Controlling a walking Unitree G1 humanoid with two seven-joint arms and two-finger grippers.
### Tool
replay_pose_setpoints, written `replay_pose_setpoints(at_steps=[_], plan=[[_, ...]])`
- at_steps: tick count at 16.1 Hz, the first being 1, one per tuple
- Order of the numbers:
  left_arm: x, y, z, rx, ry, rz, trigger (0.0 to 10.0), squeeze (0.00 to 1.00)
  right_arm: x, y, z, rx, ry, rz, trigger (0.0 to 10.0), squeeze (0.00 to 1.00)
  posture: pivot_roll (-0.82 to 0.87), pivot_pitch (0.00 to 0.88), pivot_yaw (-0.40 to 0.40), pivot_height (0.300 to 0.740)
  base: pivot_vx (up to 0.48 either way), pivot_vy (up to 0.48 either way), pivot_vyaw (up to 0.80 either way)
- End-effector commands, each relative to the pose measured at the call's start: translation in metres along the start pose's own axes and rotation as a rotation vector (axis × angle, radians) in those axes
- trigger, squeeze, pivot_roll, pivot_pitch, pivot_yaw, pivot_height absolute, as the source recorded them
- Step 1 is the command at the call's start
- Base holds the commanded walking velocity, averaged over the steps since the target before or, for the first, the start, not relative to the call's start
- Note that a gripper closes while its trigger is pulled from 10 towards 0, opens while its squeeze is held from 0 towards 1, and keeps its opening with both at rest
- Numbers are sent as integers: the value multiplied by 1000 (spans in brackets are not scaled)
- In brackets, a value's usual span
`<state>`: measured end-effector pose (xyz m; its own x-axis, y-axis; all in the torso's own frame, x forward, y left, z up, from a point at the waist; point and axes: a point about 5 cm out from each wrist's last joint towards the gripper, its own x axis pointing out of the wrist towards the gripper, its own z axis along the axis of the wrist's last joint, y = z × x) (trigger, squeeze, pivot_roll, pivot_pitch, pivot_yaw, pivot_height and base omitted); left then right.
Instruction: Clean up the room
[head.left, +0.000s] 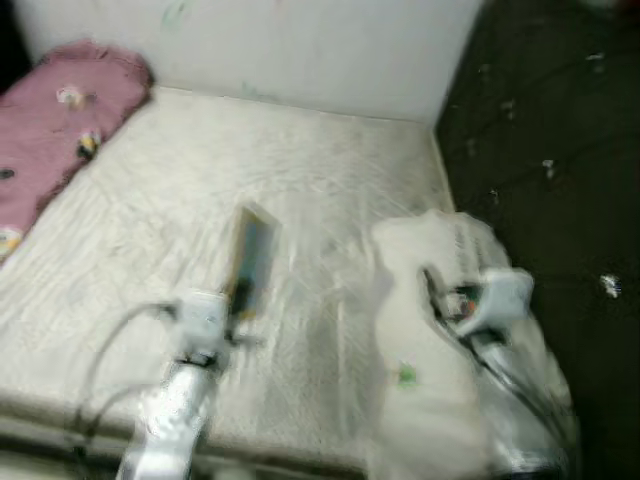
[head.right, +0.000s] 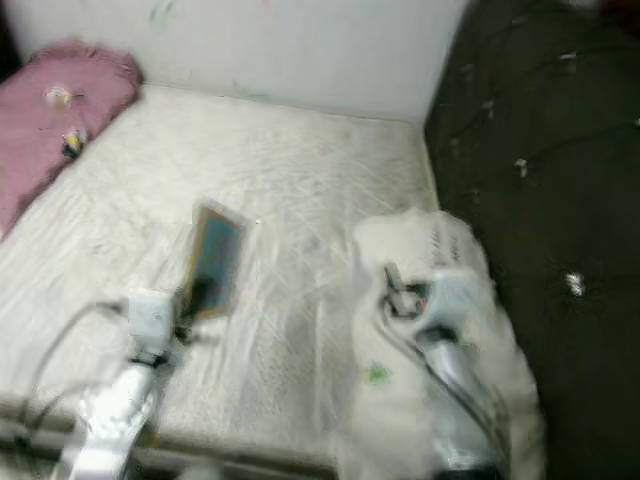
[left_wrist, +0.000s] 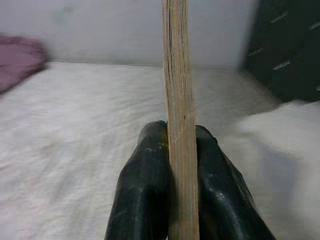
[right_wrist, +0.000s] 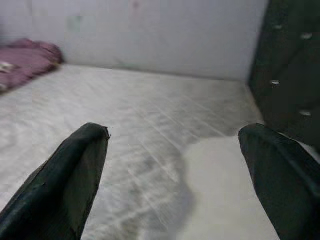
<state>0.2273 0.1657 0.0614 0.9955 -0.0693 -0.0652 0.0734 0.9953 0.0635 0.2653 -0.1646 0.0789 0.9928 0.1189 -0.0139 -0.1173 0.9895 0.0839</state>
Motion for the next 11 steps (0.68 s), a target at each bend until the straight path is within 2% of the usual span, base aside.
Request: replay_pose_setpoints(at_steps=[1, 10, 11], plan=[[4, -12, 9, -6, -46, -33, 10000, 0, -9, -19, -4, -29, 28, -59, 10000, 0, 19, 10, -61, 740, 0, 0, 0], [0, -11, 7, -30, -17, -20, 10000, 0, -10, -21, -3, -40, 36, -60, 10000, 0, 22, 25, -66, 740, 0, 0, 0], [0, -11, 7, -38, -15, -21, 10000, 0, -10, -20, -4, -42, 39, -58, 10000, 0, 20, 31, -68, 740, 0, 0, -544]])
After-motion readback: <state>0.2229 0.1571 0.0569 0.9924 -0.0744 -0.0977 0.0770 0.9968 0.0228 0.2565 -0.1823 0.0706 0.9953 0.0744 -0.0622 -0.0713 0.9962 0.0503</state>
